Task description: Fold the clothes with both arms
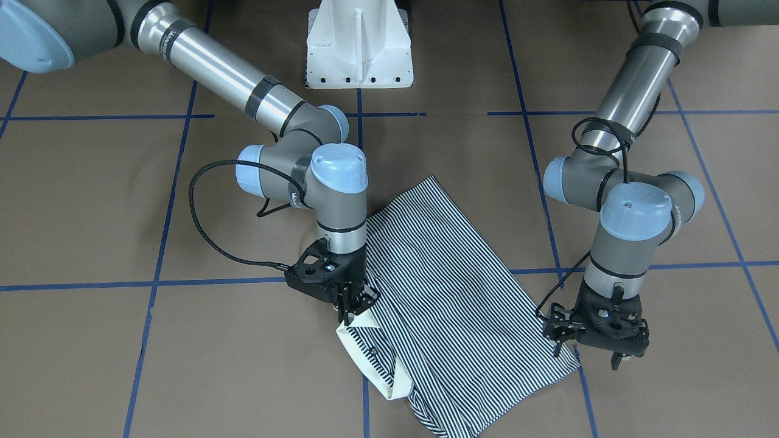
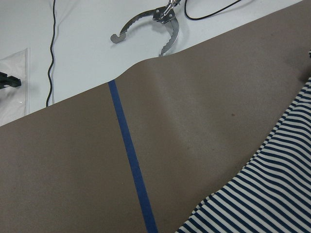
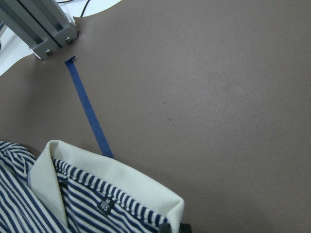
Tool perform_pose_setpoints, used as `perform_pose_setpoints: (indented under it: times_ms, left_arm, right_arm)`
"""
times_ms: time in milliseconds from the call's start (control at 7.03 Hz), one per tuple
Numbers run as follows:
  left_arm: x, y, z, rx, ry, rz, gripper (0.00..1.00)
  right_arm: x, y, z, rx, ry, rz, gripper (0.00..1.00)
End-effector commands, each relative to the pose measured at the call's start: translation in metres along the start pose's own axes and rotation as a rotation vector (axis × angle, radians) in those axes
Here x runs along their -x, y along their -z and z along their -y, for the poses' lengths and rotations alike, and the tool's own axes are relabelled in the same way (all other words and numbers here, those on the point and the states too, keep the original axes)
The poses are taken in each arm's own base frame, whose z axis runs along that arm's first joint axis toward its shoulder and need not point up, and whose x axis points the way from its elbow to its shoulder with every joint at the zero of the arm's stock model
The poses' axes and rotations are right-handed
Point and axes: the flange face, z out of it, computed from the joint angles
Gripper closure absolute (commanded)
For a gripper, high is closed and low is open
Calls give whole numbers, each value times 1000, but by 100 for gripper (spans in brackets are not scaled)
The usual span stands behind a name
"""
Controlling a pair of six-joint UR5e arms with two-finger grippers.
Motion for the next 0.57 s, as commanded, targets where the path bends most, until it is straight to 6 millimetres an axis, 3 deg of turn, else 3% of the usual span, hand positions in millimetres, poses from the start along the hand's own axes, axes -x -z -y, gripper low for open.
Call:
perform_pose_setpoints:
  times_ms: [0,142,285,427]
  left_arm:
    - [-2,4,3,-8,3,-5,0]
    - [-8,9,5,-18,-1,-15,0]
    - [-10,11,3,-22,-2,-20,0]
    - [-11,12,3,-22,-3,-22,0]
  right_arm:
    - [-74,22,2,15,5,41,100]
    - [-122,46,-8,35,18,67,100]
    - [-155,63,-34,44,44,84,100]
    - [-172,70,-57,18,65,96,100]
